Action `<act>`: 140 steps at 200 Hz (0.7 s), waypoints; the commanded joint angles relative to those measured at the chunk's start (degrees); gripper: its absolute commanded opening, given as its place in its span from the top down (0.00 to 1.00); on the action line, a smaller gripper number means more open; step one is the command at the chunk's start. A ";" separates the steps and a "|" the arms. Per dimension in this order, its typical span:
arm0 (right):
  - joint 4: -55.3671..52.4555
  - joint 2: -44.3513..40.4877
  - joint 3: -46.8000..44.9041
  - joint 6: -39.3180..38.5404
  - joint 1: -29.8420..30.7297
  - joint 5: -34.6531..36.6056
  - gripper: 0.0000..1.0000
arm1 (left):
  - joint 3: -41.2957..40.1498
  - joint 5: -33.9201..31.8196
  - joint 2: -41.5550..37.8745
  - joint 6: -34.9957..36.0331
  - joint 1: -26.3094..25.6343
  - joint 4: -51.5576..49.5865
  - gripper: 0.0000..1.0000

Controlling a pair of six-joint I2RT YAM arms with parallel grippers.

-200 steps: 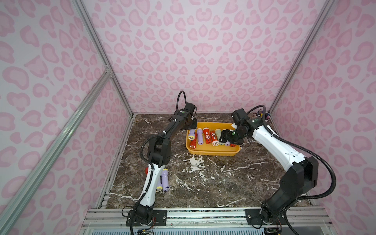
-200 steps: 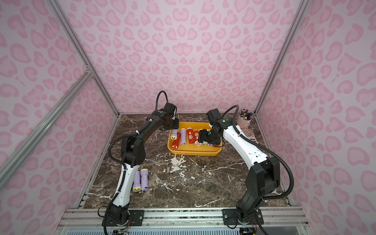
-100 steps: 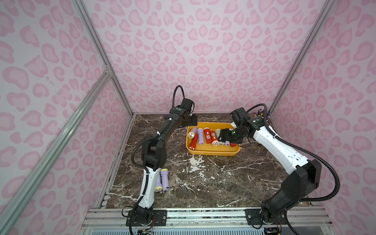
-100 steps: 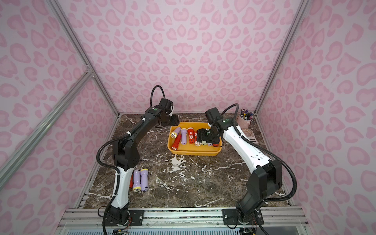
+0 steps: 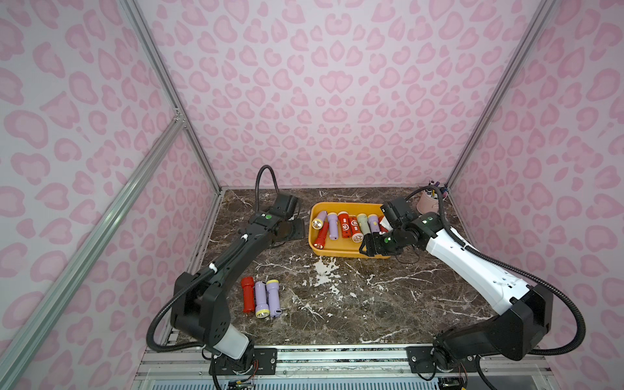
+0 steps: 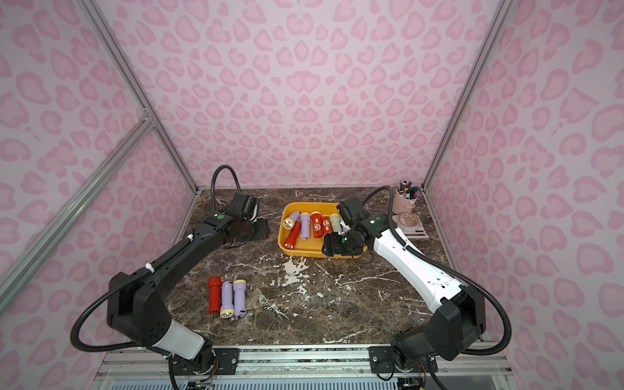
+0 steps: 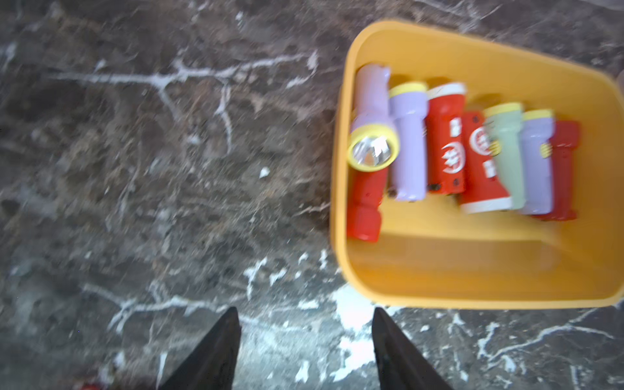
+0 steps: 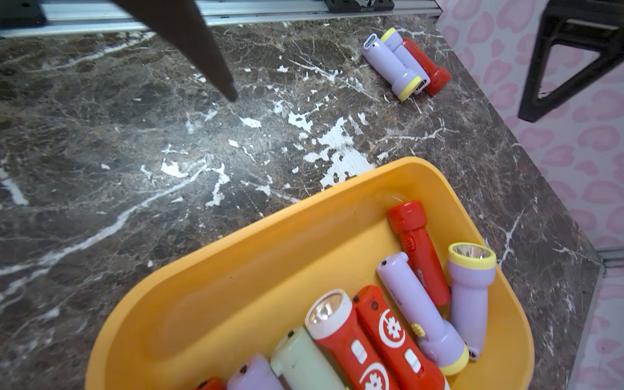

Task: Put the flashlights into the storage boxes
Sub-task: Pick up the flashlight from the center of the board.

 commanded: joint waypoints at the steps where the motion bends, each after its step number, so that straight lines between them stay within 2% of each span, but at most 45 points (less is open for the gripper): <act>1: 1.28 -1.88 -2.30 -0.90 1.28 -0.89 0.26 | -8.22 -4.50 -7.37 -6.33 -1.29 -0.40 0.36; 31: 2.16 -5.70 -7.05 -0.23 3.73 -1.52 0.26 | -18.11 -8.21 -16.98 -12.65 -4.35 -4.59 0.36; 70: 3.73 -11.34 -13.53 2.30 7.07 -1.44 0.26 | -26.80 -9.43 -25.00 -19.71 -7.85 -7.79 0.36; 105: 4.45 -15.41 -16.79 4.40 8.76 -0.94 0.26 | -31.65 -10.03 -27.95 -24.27 -11.54 -8.06 0.37; 140: 3.18 -17.78 -16.99 4.92 9.54 0.04 0.26 | -34.56 -10.93 -27.41 -27.00 -13.86 -6.81 0.37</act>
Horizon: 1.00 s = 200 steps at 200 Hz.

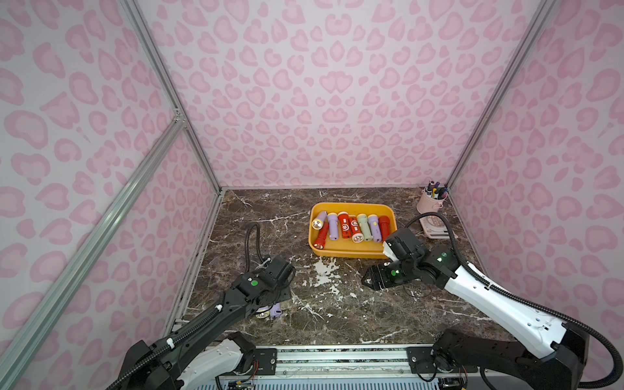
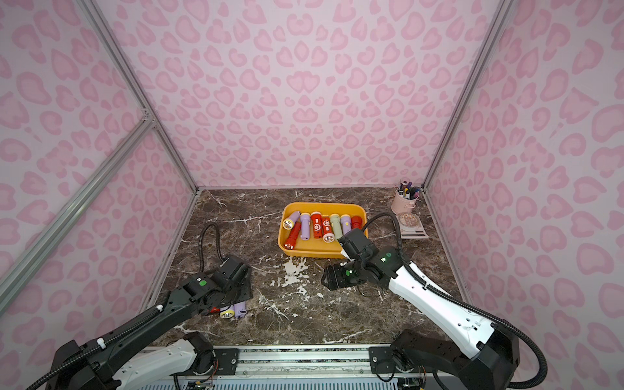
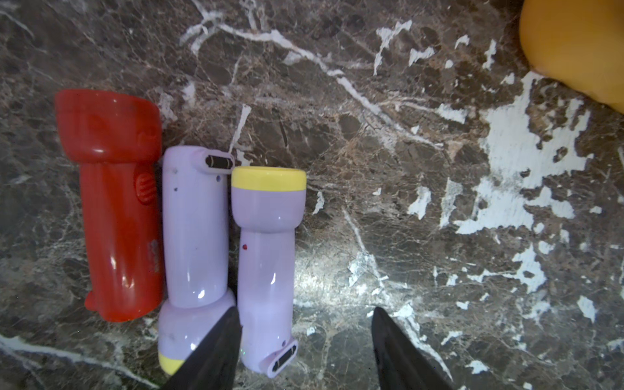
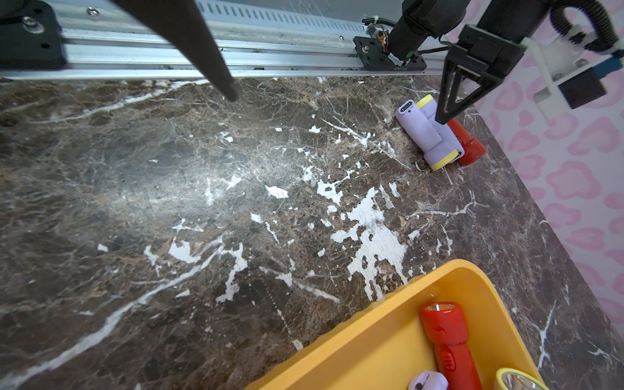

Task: Put the flashlights into the storage boxes
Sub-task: Pick up the flashlight from the center of the board.

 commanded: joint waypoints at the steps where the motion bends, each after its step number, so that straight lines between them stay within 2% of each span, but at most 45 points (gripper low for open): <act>1: -0.08 -1.06 -0.28 0.93 0.50 1.47 0.26 | -1.60 -1.84 0.36 -3.76 -0.71 0.39 0.37; 70: -1.77 -3.92 -0.45 1.46 1.07 2.28 0.26 | -3.64 -1.73 5.89 -4.35 -0.87 4.65 0.38; 104: -1.41 -4.25 -0.61 -0.09 1.50 -1.40 0.26 | -2.63 -0.74 10.64 -3.45 -0.88 7.29 0.39; 120: -1.43 -3.80 0.03 -1.35 3.03 -3.54 0.26 | -1.76 -0.61 12.23 -2.98 -0.82 7.95 0.43; 167: 0.17 -1.29 1.33 -3.42 10.03 -5.34 0.26 | 2.26 -0.87 17.96 -0.86 -0.89 8.94 0.44; 200: 2.32 0.53 1.17 -3.83 13.86 -3.82 0.26 | 5.49 0.52 22.91 0.71 -0.87 10.54 0.57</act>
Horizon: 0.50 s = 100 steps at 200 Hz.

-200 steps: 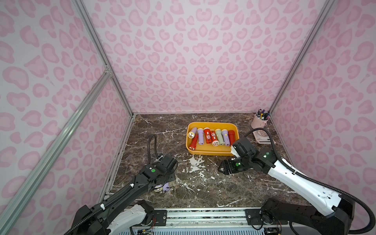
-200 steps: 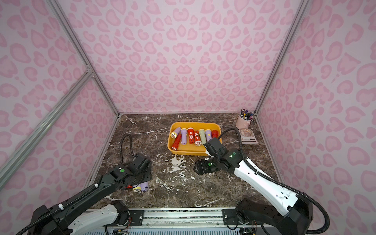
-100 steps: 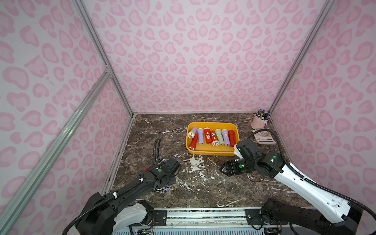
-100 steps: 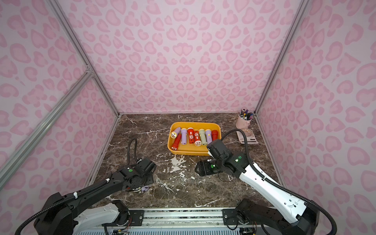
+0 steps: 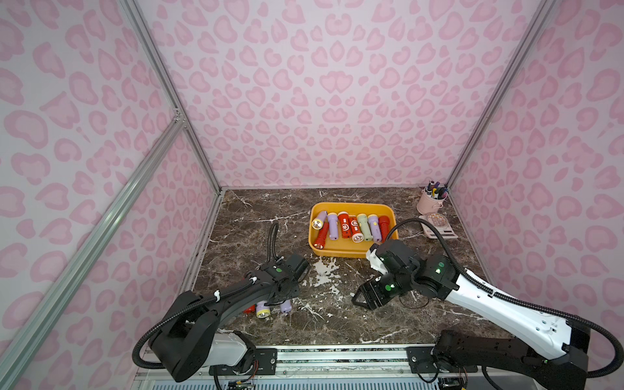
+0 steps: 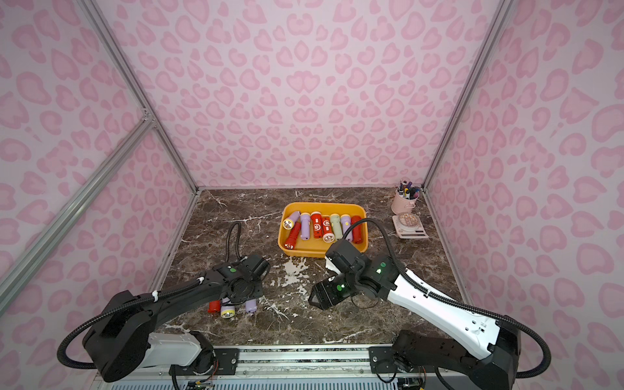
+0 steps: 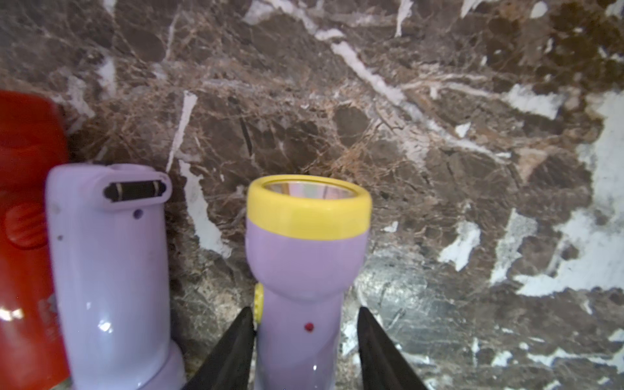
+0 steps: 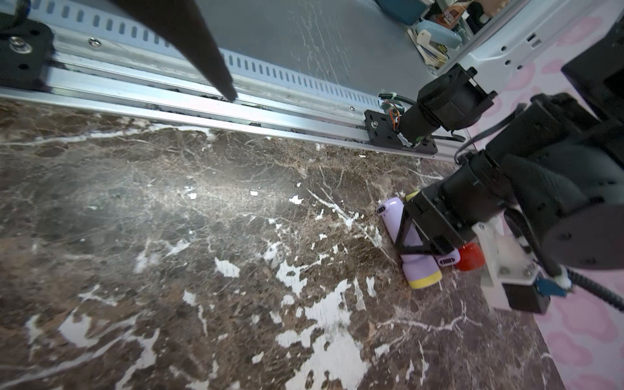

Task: Put the flashlights into the storage boxes
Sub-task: Pick up the flashlight from the center of the board.

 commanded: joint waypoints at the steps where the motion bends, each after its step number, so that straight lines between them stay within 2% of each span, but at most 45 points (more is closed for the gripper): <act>1: 2.42 0.73 -0.21 -1.14 1.23 0.83 0.26 | 2.57 0.72 2.40 1.51 0.06 1.46 0.58; 27: 2.62 0.91 -0.65 -1.73 1.08 2.03 0.26 | 6.34 0.95 4.93 3.05 0.04 0.62 0.72; 66: 3.53 0.34 -1.29 -3.10 -1.23 1.63 0.26 | 14.64 0.15 7.05 6.02 -0.35 -4.26 0.74; 100: 2.82 0.38 -1.12 -4.76 -7.40 -0.80 0.25 | 24.65 -1.17 9.38 9.10 -0.42 -8.13 0.74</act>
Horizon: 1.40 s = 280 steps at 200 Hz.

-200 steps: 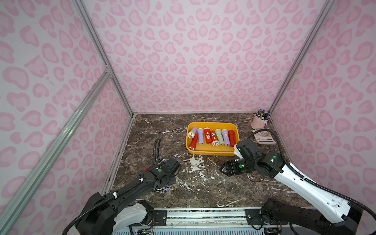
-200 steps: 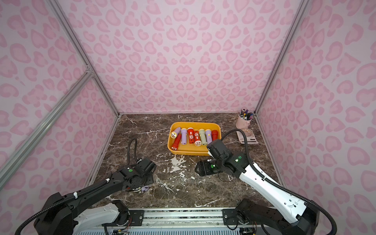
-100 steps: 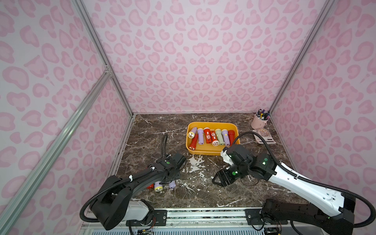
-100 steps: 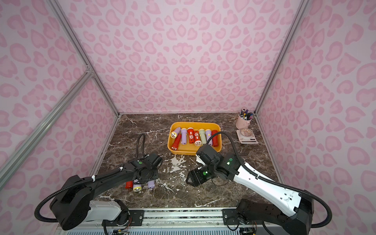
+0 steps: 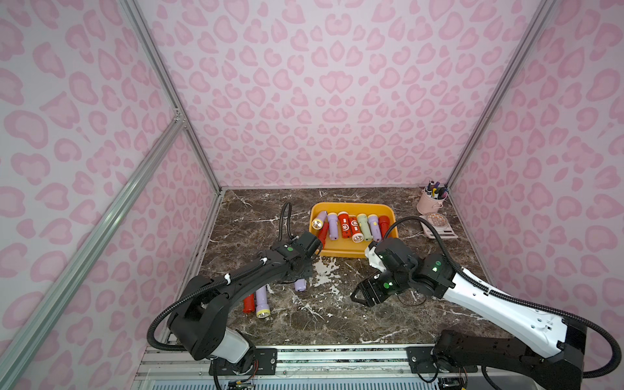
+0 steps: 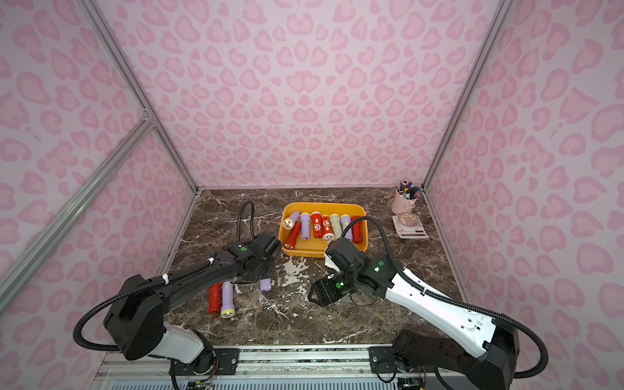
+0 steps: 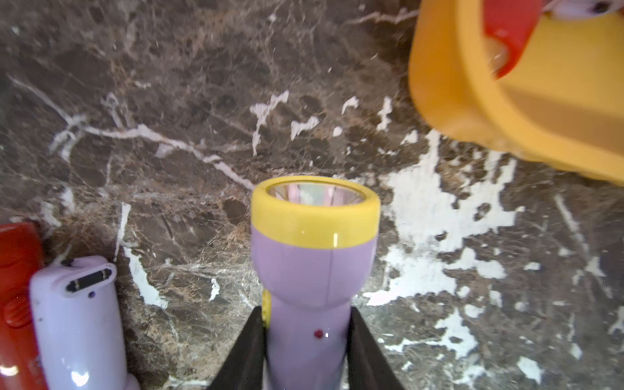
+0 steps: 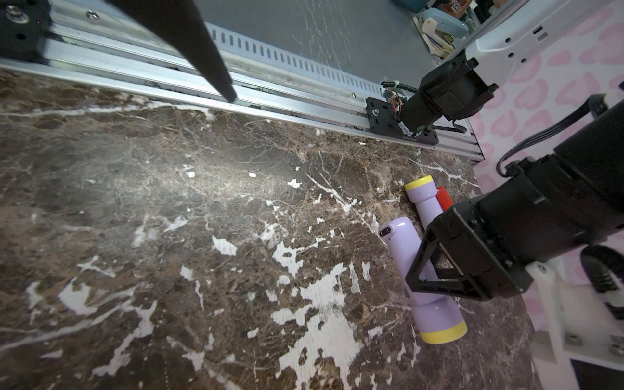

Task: Put the flashlights into the storage boxes
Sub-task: Pick up the flashlight from the center of the board, then place the flashlight at the storage box.

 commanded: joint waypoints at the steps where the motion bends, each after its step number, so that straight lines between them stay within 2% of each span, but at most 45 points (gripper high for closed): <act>1: 0.44 0.03 -0.01 -2.11 -2.95 -1.14 0.26 | 6.26 -2.04 1.70 3.33 -0.12 -3.97 0.74; 41: -1.97 0.86 1.58 -4.70 -8.25 -1.26 0.25 | 21.61 -2.35 9.06 8.09 -0.09 -6.18 0.73; 87: -3.99 2.29 3.79 -6.46 -12.78 -1.36 0.25 | 36.86 -0.82 21.55 12.75 -0.11 -6.12 0.73; 173: -6.84 4.07 5.95 -9.26 -20.22 -1.80 0.25 | 63.46 3.78 43.18 17.69 1.95 -8.94 0.72; 219: -7.57 4.24 5.93 -10.26 -25.14 -2.29 0.25 | 66.75 6.25 47.38 18.72 5.48 -10.11 0.72; 280: -6.33 7.51 7.02 -9.21 -26.24 -2.37 0.26 | 67.03 8.86 50.10 20.46 7.21 -9.63 0.69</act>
